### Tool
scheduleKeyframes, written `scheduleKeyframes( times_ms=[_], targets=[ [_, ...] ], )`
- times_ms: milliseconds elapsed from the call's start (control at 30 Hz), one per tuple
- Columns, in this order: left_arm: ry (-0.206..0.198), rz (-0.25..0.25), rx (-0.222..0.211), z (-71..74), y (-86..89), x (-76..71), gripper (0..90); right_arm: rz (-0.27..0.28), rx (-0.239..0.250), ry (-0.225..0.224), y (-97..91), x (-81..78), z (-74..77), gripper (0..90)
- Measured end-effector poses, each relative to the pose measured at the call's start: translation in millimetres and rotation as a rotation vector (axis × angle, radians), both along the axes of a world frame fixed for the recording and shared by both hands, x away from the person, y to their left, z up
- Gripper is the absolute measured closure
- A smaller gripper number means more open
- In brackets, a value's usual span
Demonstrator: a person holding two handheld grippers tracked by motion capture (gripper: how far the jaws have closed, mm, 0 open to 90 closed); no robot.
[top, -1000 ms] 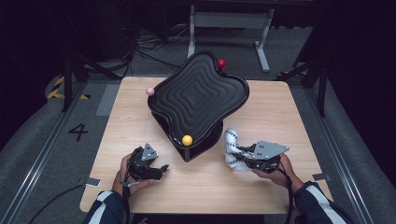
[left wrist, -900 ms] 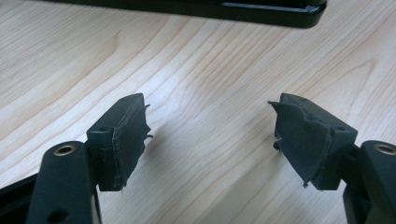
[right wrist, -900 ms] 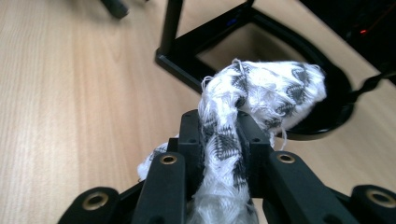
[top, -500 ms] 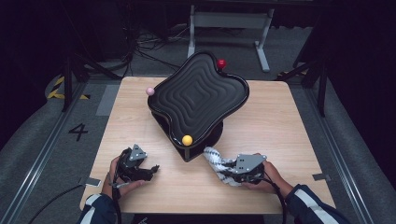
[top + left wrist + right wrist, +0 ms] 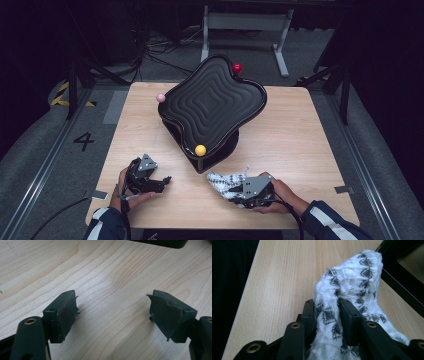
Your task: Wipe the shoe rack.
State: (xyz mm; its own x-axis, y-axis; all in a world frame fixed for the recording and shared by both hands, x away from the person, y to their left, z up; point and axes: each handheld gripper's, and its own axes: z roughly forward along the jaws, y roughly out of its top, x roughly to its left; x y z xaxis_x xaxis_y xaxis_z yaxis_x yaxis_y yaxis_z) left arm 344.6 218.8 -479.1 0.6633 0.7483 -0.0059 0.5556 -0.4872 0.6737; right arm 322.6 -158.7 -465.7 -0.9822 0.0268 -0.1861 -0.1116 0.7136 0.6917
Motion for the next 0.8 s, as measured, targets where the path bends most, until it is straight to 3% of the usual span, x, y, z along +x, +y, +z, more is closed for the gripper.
scheduleKeyframes(
  times_ms=[167, 233, 367, 800],
  targets=[
    [-0.003, 0.000, -0.004, -0.5, -0.8, 0.4, 21.9, 0.013, 0.001, 0.008, -1.0, -0.4, 2.7, 67.4],
    [-0.003, -0.001, -0.004, -0.6, -0.8, 0.5, 21.9, 0.048, -0.004, 0.020, -0.6, -2.4, 2.6, 66.4],
    [-0.001, -0.003, -0.003, -0.3, -0.6, 0.6, 21.9, 0.069, -0.024, 0.024, 3.1, -5.1, 3.6, 54.5],
    [-0.004, -0.002, -0.007, -0.9, -1.5, 0.8, 21.6, 0.022, 0.042, 0.018, -3.8, -3.5, 17.8, 43.5]
  ],
)
